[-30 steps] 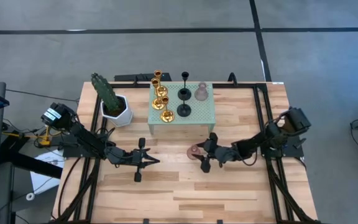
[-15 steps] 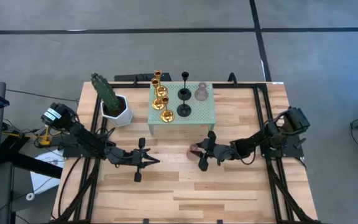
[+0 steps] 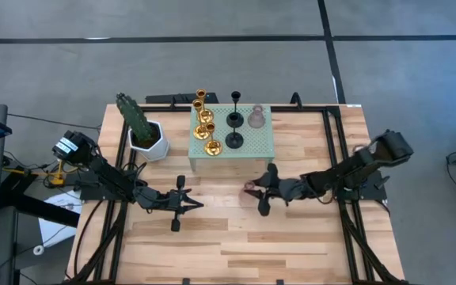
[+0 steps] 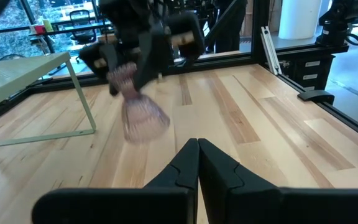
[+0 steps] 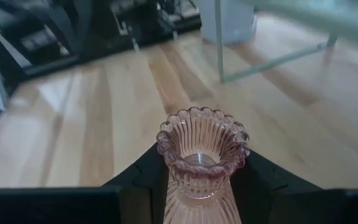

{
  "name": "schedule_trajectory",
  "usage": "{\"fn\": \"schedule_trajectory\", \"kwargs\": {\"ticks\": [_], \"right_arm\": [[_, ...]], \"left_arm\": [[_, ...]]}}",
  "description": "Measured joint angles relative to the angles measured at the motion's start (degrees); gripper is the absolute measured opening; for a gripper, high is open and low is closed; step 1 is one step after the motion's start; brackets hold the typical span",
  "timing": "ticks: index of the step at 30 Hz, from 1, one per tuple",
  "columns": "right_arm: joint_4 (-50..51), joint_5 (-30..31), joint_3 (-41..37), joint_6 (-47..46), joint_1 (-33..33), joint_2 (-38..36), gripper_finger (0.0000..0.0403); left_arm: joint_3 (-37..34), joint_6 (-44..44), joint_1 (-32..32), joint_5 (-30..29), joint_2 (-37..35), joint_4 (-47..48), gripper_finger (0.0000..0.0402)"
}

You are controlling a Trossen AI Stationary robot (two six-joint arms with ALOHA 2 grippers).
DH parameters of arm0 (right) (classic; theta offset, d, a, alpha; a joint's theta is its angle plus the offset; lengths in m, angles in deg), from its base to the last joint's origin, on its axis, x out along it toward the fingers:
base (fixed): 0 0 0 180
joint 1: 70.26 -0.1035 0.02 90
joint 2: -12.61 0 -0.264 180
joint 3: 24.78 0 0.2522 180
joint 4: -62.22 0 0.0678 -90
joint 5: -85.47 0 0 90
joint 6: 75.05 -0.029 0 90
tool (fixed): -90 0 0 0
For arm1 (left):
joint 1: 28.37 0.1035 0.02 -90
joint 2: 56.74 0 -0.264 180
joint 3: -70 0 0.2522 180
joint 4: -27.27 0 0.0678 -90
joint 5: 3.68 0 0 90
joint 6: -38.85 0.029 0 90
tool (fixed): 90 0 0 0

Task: Pick & Place candle stick holders
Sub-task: Put the violet candle holder on the shelf

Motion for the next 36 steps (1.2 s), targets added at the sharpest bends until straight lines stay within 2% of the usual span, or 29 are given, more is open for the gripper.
{"fn": "schedule_trajectory", "kwargs": {"ticks": [8, 13, 22, 31, 36], "right_arm": [[10.53, 0.05, 0.31, 0.0, 1.3, -14.48, 0.0124], [22.45, 0.18, 4.66, 1.69, 3.58, -20.72, 0.0124], [36.16, 0.16, 15.18, 10.98, 11.04, -21.85, 0.0125], [38.49, 0.11, 15.89, 13.07, 20.39, -21.05, 0.0126], [37.8, -2.6, 15.87, 13.07, 22.94, -20.66, 0.0126]], "left_arm": [[0.0, 0.0, 0.02, 0.0, 0.0, 0.01, 0.0008], [0.0, 0.0, 0.01, 0.0, 0.0, 0.01, 0.0008], [0.0, 0.0, 0.02, 0.0, 0.0, 0.12, 0.0008], [0.0, 0.0, 0.0, 0.0, 0.0, 0.17, 0.0008], [0.02, 0.0, 0.02, 0.0, 0.0, 0.17, 0.0008]]}}
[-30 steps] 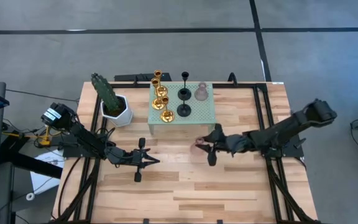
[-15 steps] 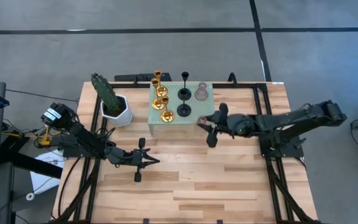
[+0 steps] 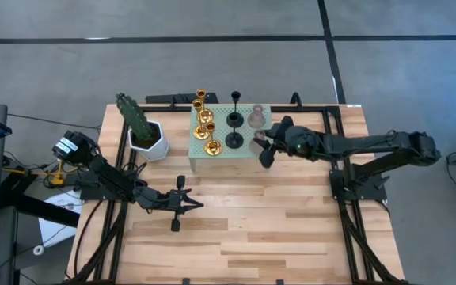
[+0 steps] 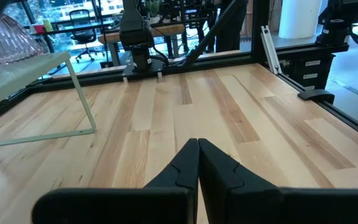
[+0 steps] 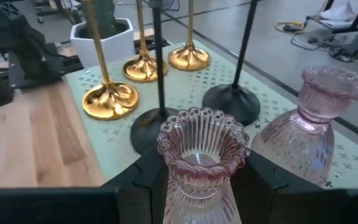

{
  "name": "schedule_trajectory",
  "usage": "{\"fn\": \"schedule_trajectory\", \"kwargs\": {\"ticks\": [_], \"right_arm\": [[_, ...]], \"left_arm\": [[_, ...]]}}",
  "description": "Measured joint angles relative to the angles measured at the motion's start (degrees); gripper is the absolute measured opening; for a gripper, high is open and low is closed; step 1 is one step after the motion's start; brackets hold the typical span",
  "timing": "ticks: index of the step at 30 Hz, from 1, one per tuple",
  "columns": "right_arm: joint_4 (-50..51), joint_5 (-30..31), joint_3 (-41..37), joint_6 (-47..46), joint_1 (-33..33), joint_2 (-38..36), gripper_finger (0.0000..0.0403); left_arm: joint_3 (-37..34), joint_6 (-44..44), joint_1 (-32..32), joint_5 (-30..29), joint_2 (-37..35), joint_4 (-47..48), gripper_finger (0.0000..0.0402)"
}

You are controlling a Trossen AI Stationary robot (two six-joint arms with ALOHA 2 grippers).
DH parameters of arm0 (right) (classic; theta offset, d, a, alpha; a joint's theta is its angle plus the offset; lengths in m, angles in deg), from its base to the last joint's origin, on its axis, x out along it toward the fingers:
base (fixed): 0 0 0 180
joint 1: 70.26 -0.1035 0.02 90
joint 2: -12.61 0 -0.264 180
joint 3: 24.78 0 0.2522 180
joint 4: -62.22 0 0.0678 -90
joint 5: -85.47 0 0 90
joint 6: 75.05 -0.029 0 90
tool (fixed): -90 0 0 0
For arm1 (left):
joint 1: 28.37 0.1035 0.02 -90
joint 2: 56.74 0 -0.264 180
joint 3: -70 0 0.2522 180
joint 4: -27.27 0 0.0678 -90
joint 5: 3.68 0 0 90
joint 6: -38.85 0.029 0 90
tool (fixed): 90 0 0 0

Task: Pick & Place candle stick holders
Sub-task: Put the violet candle holder on the shelf, then return to Home Position

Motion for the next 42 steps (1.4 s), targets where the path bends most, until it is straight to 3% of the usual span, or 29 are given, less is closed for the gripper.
{"fn": "schedule_trajectory", "kwargs": {"ticks": [25, 42], "right_arm": [[0.15, -5.91, 0.0, -1.38, 5.76, 0.0, 0.0137], [0.04, -6.92, 0.0, 0.61, 5.65, -0.03, 0.0225]], "left_arm": [[0.0, 0.0, -0.02, 0.0, 0.0, 0.0, 0.0008], [0.0, 0.0, -0.01, 0.0, 0.0, 0.0, 0.0008]]}}
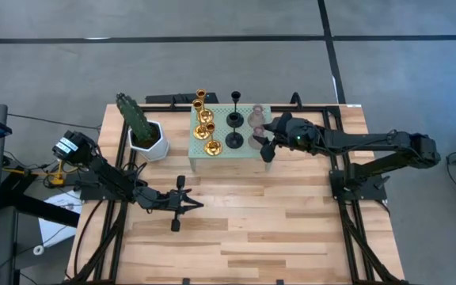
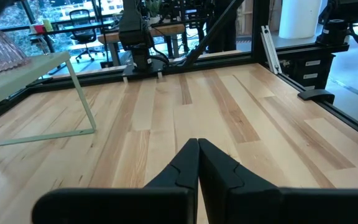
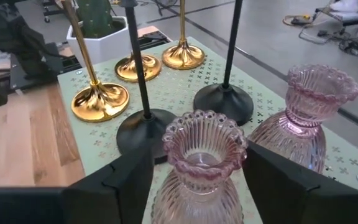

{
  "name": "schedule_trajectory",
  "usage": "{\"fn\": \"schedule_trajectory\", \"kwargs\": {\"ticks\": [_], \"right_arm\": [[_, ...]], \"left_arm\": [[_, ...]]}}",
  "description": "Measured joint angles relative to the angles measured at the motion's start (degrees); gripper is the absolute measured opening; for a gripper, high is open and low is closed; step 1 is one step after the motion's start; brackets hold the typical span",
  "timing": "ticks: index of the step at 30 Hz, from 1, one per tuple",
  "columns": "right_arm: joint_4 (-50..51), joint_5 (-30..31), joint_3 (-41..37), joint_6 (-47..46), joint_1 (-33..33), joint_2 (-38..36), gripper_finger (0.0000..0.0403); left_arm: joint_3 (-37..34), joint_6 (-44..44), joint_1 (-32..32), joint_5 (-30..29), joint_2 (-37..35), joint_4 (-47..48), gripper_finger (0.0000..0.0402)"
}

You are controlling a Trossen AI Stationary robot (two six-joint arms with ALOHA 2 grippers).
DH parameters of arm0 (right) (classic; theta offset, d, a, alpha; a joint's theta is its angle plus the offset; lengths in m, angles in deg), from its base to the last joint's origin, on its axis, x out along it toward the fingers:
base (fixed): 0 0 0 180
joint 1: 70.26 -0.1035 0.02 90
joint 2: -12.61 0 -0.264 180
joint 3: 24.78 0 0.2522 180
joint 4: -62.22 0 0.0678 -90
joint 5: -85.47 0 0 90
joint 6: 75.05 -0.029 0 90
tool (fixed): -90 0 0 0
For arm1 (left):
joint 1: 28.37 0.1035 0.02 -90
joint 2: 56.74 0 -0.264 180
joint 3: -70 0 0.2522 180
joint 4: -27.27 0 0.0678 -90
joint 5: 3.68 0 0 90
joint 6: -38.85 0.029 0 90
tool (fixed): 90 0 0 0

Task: Pick & Place candle stick holders
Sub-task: Return to Home Position

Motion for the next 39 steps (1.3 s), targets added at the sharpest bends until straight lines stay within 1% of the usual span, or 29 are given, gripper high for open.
{"fn": "schedule_trajectory", "kwargs": {"ticks": [5, 10, 14, 16, 18, 20, 22, 25, 26, 27, 28, 31, 34, 36, 39], "right_arm": [[0.24, -0.66, 0.02, 2.33, -0.16, -0.98, 0.0232], [3.24, -1.27, 0.02, 2.84, -1.39, -4.28, 0.0222], [8.38, -4.72, 0.02, 2.95, -2.64, -8.54, 0.0206], [11.53, -7.12, 0.02, 2.96, -3.3, -10.68, 0.0193], [14.88, -9.6, 0.02, 2.97, -3.98, -12.71, 0.0171], [17.6, -10.89, 0.02, 2.97, -4.74, -14.43, 0.014], [20.23, -11.14, 0.02, 3.13, -5.53, -16.01, 0.01], [22.39, -11.13, 0.02, 5.93, -7.21, -17.87, 0.0031], [22.75, -11.15, 0.02, 7.31, -7.88, -18.34, 0.0016], [22.78, -11.15, 0.02, 8.55, -8.63, -18.88, 0.001], [22.73, -11.15, 0.02, 9.23, -9.33, -19.32, 0.0011], [22.7, -10.74, 0.02, 10.84, -11.37, -20.81, 0.0009], [22.78, -8.29, 0.02, 12.64, -13.43, -22.5, 0.0003], [22.78, -7.83, 0.02, 12.87, -14.36, -23.9, 0.0002], [22.67, -7.77, -0.04, 13.36, -15.38, -26.04, 0.0001]], "left_arm": [[0.0, 0.0, 0.01, 0.0, 0.0, 0.0, 0.0008], [0.0, 0.0, 0.0, 0.0, 0.0, -0.01, 0.0008], [0.0, 0.67, -0.01, -0.04, 0.0, -0.02, 0.0008], [0.0, 2.21, 0.01, -0.04, 0.0, -0.04, 0.0008], [0.0, 3.55, 0.0, -0.03, 0.0, -0.07, 0.0008], [0.0, 4.23, 0.23, -0.02, -0.26, -0.07, 0.0008], [-0.02, 4.84, 0.35, -0.06, -2.07, -0.12, 0.0008], [-0.02, 6.18, 0.02, 0.22, -7.85, 0.09, 0.0008], [-0.02, 6.49, -0.26, 0.79, -10.46, 0.89, 0.0008], [0.0, 6.73, -0.6, 1.65, -13.42, 2.64, 0.0008], [0.04, 6.82, -0.96, 2.36, -16.6, 5.75, 0.0008], [0.04, 5.93, -2.16, 2.53, -26.86, 19.02, 0.0007], [0.03, 3.29, -2.18, 2.49, -36.08, 30.1, 0.0005], [0.0, 1.84, -1.87, 2.16, -40.89, 33.85, 0.0005], [0.0, 0.5, -0.66, 1.92, -45.17, 35.64, 0.0006]]}}
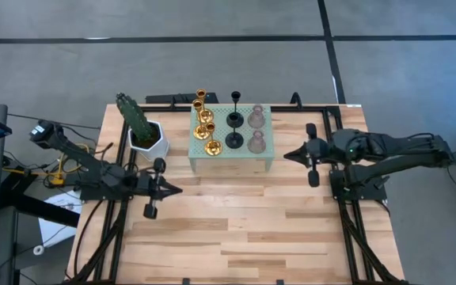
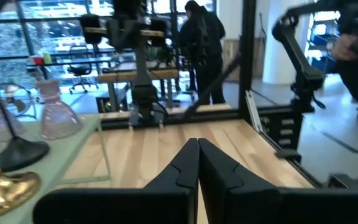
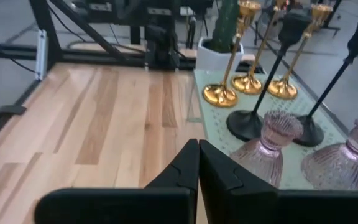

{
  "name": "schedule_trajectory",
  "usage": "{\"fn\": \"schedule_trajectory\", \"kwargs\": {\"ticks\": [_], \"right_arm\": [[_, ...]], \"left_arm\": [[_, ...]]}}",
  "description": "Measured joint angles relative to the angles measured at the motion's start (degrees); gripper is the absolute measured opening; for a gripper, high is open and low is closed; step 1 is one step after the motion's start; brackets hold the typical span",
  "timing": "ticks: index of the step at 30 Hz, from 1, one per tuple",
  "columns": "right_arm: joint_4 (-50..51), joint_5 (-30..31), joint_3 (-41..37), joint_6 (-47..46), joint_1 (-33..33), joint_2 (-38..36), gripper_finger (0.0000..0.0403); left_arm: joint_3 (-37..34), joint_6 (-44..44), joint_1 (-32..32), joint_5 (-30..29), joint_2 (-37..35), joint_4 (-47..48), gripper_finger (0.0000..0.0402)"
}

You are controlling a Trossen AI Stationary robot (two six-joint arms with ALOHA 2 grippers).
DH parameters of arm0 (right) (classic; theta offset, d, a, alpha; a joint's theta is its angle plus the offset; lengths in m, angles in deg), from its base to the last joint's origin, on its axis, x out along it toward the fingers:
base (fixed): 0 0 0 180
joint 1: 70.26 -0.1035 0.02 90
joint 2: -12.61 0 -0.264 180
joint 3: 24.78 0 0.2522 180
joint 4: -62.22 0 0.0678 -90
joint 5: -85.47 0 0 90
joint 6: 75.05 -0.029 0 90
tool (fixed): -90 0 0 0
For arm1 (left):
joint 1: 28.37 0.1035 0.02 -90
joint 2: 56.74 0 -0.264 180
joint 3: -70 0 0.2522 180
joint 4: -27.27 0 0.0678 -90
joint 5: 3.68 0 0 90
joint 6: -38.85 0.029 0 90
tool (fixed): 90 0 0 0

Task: Pick & Place candle stick holders
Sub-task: Return to Home Position

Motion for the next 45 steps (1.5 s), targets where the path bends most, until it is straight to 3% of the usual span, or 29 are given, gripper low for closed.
{"fn": "schedule_trajectory", "kwargs": {"ticks": [5, 9, 12, 15, 21, 24, 32, 45], "right_arm": [[-2.08, 0.77, -3.3, -0.46, -1.87, -3.93, 0.0001], [-4.44, 1.42, -6.65, -1.39, -3.07, -6.58, 0.0], [-5.1, 1.44, -8.01, -1.84, -3.11, -8.22, 0.0], [-5.75, 1.43, -8.49, -1.82, -3.11, -9.42, 0.0], [-5.59, 1.43, -8.63, -1.55, -3.11, -11.25, 0.0], [-4.82, 1.43, -8.66, -0.63, -3.11, -12.33, 0.0], [-1.86, 1.43, -8.66, -0.03, -3.11, -16.36, 0.0], [-1.7, 1.21, -12.7, 2.07, -3.11, -28.43, 0.0]], "left_arm": [[0.0, 1.99, 0.54, -0.1, -0.49, 0.28, 0.0004], [0.0, 2.65, 0.94, -5.24, 1.16, 0.21, 0.0005], [0.08, 1.25, 3.49, -5.5, 2.35, 0.1, 0.0005], [1.04, -0.01, 8.37, -0.82, 3.12, 0.04, 0.0004], [3.99, 1.06, 21.54, 21.41, 3.17, 0.2, 0.0006], [5.19, 0.4, 27.01, 26.3, 1.24, 0.34, 0.0006], [5.29, -2.21, 35.17, 29.98, -8.6, 11.48, 0.0006], [5.29, -1.99, 35.47, 29.04, -19.12, 15.3, 0.0004]]}}
